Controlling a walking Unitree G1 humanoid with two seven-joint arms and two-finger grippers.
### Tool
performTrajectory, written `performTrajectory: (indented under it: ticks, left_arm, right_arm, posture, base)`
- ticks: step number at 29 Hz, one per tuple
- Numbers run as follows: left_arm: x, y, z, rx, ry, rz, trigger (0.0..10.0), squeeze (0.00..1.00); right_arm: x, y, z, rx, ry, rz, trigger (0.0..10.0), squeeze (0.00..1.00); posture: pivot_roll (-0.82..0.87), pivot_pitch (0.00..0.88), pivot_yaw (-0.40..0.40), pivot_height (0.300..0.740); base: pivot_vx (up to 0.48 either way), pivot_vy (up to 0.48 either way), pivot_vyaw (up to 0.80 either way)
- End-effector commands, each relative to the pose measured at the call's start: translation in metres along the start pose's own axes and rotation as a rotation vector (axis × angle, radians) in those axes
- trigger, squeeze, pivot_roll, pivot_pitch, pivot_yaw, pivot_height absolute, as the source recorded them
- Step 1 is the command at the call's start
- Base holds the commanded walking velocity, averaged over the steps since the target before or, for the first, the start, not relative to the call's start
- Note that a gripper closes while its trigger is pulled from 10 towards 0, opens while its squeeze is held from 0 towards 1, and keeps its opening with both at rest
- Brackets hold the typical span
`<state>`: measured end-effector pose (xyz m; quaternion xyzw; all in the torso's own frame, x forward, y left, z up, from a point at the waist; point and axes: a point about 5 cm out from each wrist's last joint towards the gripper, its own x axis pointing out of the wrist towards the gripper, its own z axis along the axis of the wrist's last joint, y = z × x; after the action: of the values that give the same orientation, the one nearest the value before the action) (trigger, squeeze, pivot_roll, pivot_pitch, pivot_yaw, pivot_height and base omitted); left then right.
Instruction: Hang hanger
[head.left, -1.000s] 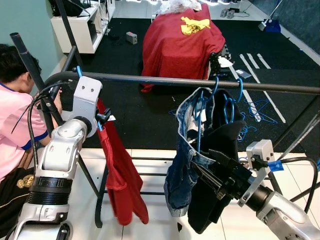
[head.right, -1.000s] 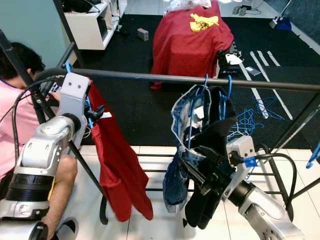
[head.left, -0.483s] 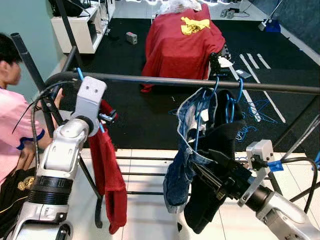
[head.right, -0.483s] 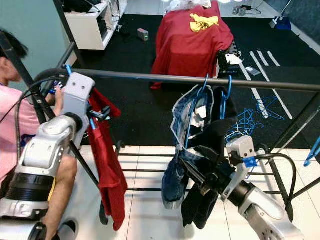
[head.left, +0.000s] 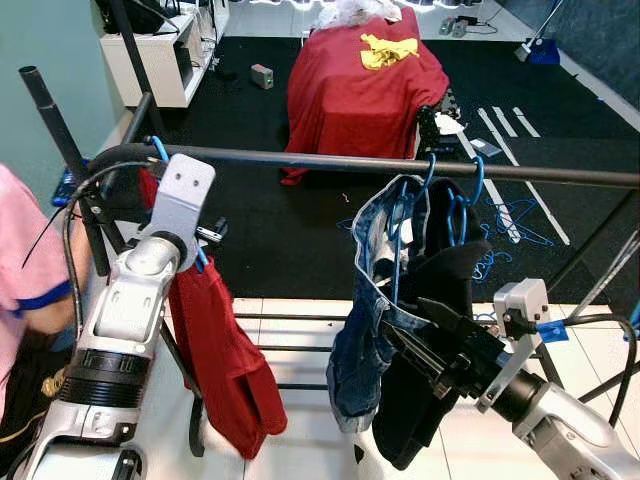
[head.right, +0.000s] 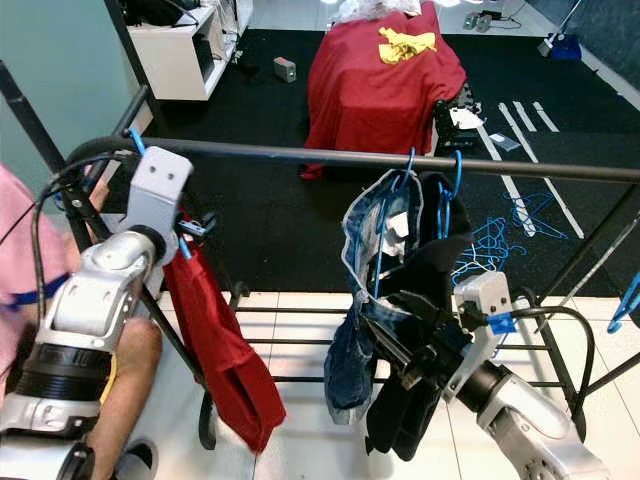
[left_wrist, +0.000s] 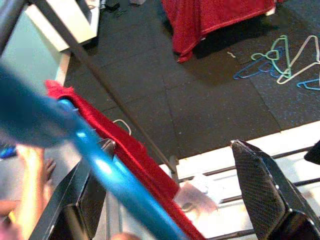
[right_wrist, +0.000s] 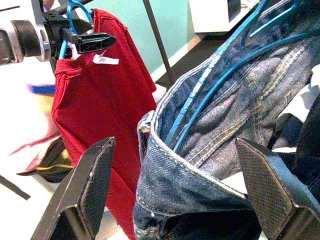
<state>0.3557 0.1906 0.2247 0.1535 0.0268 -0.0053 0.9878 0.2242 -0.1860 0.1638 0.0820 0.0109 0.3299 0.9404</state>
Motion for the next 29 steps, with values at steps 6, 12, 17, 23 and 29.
performTrajectory:
  ticks: [6, 12, 17, 23, 29]
  left_arm:
    - [-0.001, -0.003, 0.004, -0.46, 0.046, -0.173, 10.0, 0.0]
    - [-0.003, -0.003, 0.0, -0.727, 0.101, -0.282, 10.0, 0.0]
    - [-0.003, 0.019, -0.007, -0.41, 0.11, -0.125, 10.0, 0.0]
    - [-0.005, 0.014, -0.012, 0.0, 0.127, -0.089, 10.0, 0.0]
    - [-0.004, 0.005, -0.007, -0.069, 0.103, -0.144, 10.0, 0.0]
  right_arm:
    - [-0.001, 0.0, -0.002, 0.005, 0.006, -0.009, 10.0, 0.0]
    - [0.0, 0.0, -0.003, 0.006, 0.008, -0.007, 10.0, 0.0]
    - [0.0, -0.001, -0.004, 0.004, 0.013, -0.003, 10.0, 0.0]
    - [0.0, -0.001, -0.004, 0.004, 0.014, 0.0, 10.0, 0.0]
    - [0.0, 0.0, -0.004, 0.004, 0.015, 0.001, 10.0, 0.0]
  posture:
    - [-0.07, 0.168, 0.02, 0.74]
    - [-0.07, 0.163, 0.021, 0.74]
    - [-0.07, 0.155, 0.016, 0.74]
    - [-0.07, 0.151, 0.016, 0.74]
    - [-0.07, 0.149, 0.019, 0.74]
  base:
    - [0.0, 0.0, 0.0]
    - [0.0, 0.0, 0.0]
    - [0.0, 0.0, 0.0]
    - [0.0, 0.0, 0.0]
    - [0.0, 0.0, 0.0]
